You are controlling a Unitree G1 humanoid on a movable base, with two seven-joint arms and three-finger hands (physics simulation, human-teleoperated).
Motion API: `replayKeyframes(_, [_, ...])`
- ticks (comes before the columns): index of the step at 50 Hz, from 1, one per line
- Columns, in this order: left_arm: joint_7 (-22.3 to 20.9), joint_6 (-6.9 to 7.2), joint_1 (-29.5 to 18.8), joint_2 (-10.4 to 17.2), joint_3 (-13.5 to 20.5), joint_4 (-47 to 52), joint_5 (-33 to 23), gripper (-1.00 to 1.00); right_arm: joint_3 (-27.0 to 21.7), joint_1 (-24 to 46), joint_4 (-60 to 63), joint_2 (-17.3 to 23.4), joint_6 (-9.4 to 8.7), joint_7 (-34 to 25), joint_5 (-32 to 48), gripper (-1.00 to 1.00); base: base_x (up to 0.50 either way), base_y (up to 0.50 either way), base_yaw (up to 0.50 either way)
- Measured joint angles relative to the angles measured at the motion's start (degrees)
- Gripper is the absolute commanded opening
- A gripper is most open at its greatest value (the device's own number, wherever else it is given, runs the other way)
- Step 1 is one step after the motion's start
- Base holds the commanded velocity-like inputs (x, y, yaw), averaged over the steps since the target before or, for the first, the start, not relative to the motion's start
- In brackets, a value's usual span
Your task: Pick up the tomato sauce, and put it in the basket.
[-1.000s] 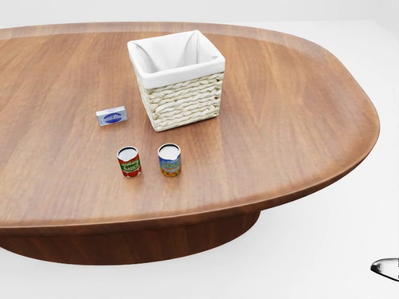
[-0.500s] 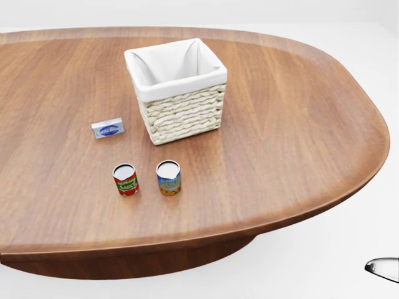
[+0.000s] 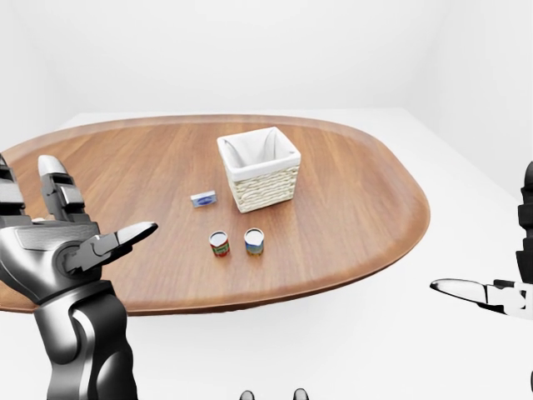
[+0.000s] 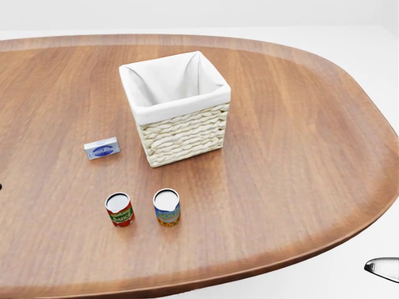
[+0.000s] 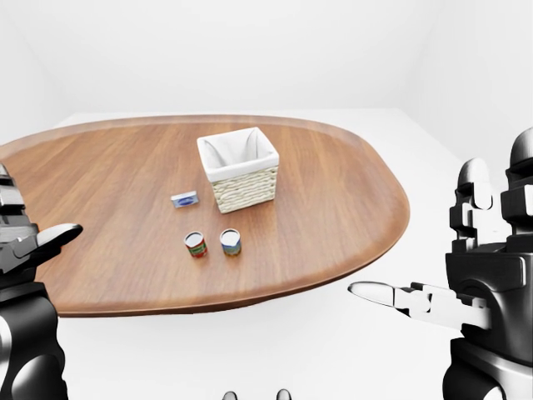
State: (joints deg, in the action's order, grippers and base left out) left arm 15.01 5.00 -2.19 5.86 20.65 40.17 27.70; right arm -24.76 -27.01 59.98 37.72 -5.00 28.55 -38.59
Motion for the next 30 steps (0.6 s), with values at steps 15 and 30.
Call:
replayKeyframes(15, [-0.06,0.00,0.04,-0.08,-0.10,-0.21,-0.21,1.00,0.18,0.30,0.00,-0.85,0.00,-0.57,0.57,1.00,0.28,0.00,0.00])
replayKeyframes(30, [-0.02,0.00,0.06,-0.10,-0.12,-0.10,-0.25,1.00,0.16,0.30,0.00,-0.89,0.00,-0.58,0.56,1.00,0.28,0.00,0.00])
